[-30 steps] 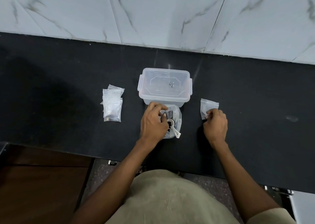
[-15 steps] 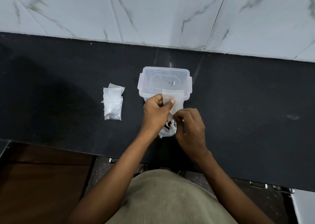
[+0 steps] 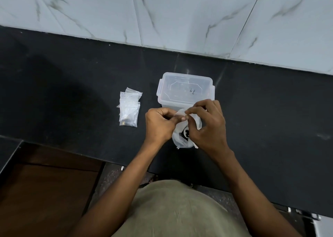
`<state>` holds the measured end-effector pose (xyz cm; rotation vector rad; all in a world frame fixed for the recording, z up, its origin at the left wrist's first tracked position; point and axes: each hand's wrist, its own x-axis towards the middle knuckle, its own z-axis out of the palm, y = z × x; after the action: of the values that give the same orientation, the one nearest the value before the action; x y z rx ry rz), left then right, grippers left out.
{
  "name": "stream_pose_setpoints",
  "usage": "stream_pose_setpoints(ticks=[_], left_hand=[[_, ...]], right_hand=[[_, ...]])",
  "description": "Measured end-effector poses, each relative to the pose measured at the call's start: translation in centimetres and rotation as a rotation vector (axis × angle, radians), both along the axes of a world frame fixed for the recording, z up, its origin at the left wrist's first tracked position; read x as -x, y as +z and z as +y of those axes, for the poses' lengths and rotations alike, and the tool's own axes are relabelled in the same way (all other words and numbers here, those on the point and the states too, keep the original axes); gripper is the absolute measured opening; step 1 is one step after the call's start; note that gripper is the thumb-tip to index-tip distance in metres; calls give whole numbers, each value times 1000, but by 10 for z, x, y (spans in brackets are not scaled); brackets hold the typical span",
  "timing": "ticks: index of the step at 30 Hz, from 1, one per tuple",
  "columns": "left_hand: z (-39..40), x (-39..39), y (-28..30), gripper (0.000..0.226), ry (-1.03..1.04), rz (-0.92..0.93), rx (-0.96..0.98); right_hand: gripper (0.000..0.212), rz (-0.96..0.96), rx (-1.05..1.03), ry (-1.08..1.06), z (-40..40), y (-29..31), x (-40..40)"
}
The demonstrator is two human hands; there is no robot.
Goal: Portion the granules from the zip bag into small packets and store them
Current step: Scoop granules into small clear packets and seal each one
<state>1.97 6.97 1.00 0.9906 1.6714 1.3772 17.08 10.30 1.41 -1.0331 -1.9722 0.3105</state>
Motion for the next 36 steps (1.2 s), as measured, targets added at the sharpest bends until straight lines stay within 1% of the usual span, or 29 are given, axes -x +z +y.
stream_pose_setpoints(ticks=[3, 4, 6, 8, 10, 11, 12, 14, 17, 19, 21, 23, 25, 26, 27, 29, 30, 31, 33, 35, 36], left_hand=[[1, 9, -5, 16, 1, 7, 1], [0, 13, -5, 15, -17, 11, 15], [1, 21, -7, 16, -117, 19, 65], [1, 32, -5, 28, -262, 18, 120], [2, 42, -1, 45, -424, -22, 165], [2, 46, 1, 51, -504, -57, 190], [3, 49, 3, 53, -572, -97, 221], [4, 54, 6, 50, -675, -171, 255], [6, 60, 4, 50, -755, -243, 234], [6, 57, 0, 47, -736, -290, 231], [7, 51, -3, 43, -682, -335, 225], [8, 47, -9, 30, -611, -288, 209], [8, 44, -16, 25, -490, -205, 216], [8, 41, -17, 26, -398, -160, 225], [7, 38, -20, 26, -287, -108, 245], [4, 30, -24, 27, -73, 9, 297], [2, 26, -24, 29, -5, 66, 341], [1, 22, -24, 34, 25, 110, 400], [0, 16, -28, 59, -17, 136, 545], [-1, 9, -31, 83, -99, 140, 661], [-1, 5, -34, 87, -125, 151, 699]], right_hand=[[4, -63, 80, 106, 2, 3, 3], [6, -98, 141, 135, 3, 4, 5], [10, -181, 249, 164, 4, 6, 6], [8, -249, 297, 204, 5, 7, 9], [5, -269, 305, 268, 5, 11, 13], [9, -276, 308, 301, 5, 12, 14], [17, -295, 318, 331, 5, 13, 16], [31, -342, 369, 375, 5, 15, 19], [38, -269, 450, 420, 5, 17, 20], [42, -228, 458, 429, 4, 14, 18], [40, -177, 431, 402, 3, 10, 17], [31, -11, 425, 351, 0, 6, 16], [23, 139, 396, 207, -4, 2, 13], [19, 150, 386, 89, -7, 0, 10], [15, 114, 387, -34, -10, -2, 7], [7, -66, 445, -215, -15, -5, -3], [7, -181, 499, -264, -18, -8, -7], [13, -295, 552, -285, -21, -9, -10], [24, -466, 647, -280, -24, -13, -13], [25, -509, 731, -257, -26, -15, -13], [23, -501, 759, -248, -26, -17, -13]])
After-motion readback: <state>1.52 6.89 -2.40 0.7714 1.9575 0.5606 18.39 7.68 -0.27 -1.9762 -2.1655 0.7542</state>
